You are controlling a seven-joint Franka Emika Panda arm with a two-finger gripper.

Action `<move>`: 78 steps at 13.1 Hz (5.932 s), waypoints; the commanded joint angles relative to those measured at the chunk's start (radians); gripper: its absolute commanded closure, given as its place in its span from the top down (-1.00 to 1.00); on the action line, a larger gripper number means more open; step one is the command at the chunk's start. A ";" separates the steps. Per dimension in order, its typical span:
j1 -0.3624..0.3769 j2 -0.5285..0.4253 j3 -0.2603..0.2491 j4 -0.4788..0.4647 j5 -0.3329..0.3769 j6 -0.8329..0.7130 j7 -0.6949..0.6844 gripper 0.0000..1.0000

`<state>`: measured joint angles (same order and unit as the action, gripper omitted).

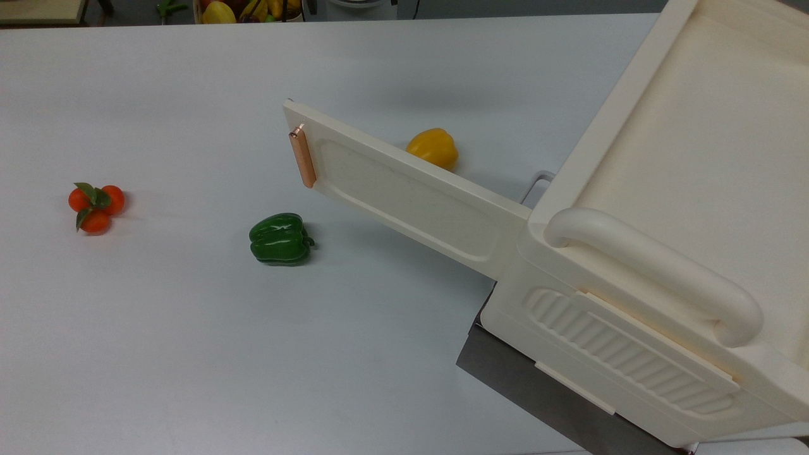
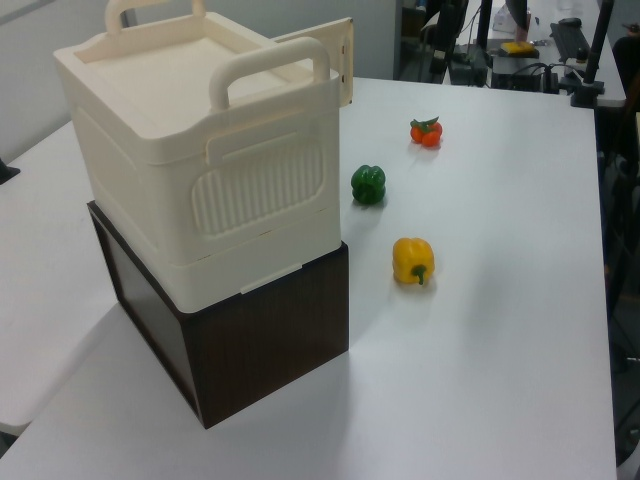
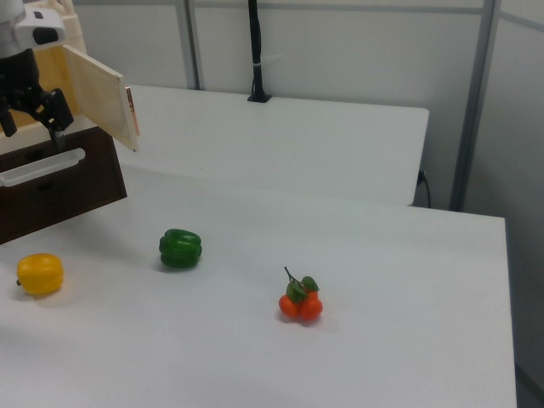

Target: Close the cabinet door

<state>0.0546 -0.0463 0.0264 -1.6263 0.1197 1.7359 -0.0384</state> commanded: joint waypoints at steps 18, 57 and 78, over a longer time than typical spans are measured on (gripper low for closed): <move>-0.019 -0.012 0.000 -0.013 0.049 0.072 -0.023 -1.00; -0.010 0.215 -0.013 -0.092 0.350 0.808 -0.023 -1.00; 0.034 0.218 0.216 -0.069 0.336 0.697 0.031 -1.00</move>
<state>0.0651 0.1909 0.2286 -1.6803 0.4512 2.4280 -0.0290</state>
